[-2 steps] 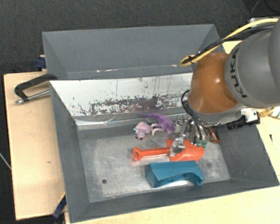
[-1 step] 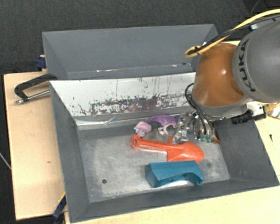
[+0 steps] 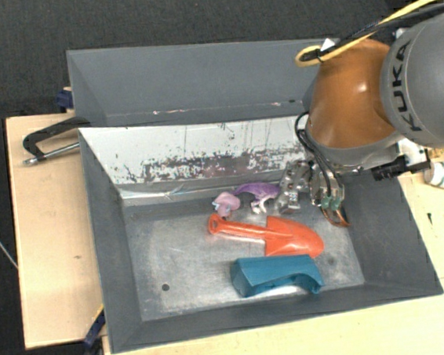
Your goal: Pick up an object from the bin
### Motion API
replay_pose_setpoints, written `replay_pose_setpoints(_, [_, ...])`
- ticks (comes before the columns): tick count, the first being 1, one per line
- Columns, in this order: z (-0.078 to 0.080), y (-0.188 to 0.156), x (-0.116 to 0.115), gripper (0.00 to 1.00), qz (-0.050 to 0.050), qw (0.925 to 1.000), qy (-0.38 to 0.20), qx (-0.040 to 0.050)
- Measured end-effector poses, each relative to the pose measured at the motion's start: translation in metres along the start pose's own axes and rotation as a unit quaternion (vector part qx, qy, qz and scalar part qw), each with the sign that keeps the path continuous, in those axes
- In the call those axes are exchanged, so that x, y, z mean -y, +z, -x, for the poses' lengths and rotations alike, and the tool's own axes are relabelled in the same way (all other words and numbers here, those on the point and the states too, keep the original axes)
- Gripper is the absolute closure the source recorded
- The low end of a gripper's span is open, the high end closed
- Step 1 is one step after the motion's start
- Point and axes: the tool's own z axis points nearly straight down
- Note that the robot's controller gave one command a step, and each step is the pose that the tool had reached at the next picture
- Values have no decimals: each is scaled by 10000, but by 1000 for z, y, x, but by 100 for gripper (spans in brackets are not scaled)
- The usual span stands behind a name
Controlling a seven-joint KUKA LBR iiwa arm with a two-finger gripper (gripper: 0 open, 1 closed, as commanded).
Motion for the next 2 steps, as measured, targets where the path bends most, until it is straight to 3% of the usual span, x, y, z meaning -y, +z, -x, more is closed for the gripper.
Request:
replay_pose_setpoints(1, [8, 24, 12, 0, 1, 9998, 185, 4])
replay_pose_setpoints(2, [10, 35, 15, 0, -2, 9998, 222, -7])
